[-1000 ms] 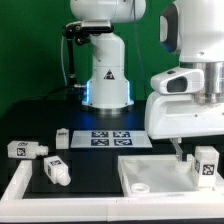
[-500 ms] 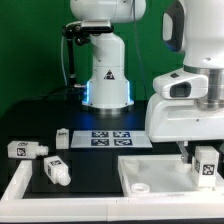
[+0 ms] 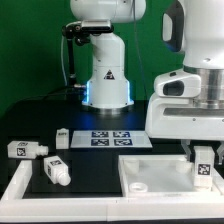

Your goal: Assemble one leg

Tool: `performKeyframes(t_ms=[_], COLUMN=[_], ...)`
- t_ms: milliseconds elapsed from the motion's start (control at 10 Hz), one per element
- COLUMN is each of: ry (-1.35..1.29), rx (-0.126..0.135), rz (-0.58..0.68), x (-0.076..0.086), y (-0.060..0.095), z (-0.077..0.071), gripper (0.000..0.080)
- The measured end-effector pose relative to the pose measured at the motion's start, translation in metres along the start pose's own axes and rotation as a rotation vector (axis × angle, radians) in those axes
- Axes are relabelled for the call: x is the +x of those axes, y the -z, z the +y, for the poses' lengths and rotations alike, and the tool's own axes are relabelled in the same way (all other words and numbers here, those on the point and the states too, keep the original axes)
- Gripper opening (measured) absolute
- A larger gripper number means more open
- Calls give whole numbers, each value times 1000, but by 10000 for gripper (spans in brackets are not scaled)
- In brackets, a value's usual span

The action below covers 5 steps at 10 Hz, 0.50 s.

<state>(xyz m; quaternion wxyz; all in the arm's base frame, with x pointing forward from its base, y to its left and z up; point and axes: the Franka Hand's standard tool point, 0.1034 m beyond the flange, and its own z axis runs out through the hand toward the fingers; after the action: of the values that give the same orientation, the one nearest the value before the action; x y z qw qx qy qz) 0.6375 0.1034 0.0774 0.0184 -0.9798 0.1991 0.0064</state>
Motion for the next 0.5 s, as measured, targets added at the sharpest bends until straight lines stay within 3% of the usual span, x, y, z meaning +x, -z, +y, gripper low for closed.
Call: performKeyframes(t_ms=[300,500], ry=[-484,-752], rx=[60,70], rz=[-22,-27], x=[1,0], y=[-1,-1], z=[-3,-7], gripper=[285,285])
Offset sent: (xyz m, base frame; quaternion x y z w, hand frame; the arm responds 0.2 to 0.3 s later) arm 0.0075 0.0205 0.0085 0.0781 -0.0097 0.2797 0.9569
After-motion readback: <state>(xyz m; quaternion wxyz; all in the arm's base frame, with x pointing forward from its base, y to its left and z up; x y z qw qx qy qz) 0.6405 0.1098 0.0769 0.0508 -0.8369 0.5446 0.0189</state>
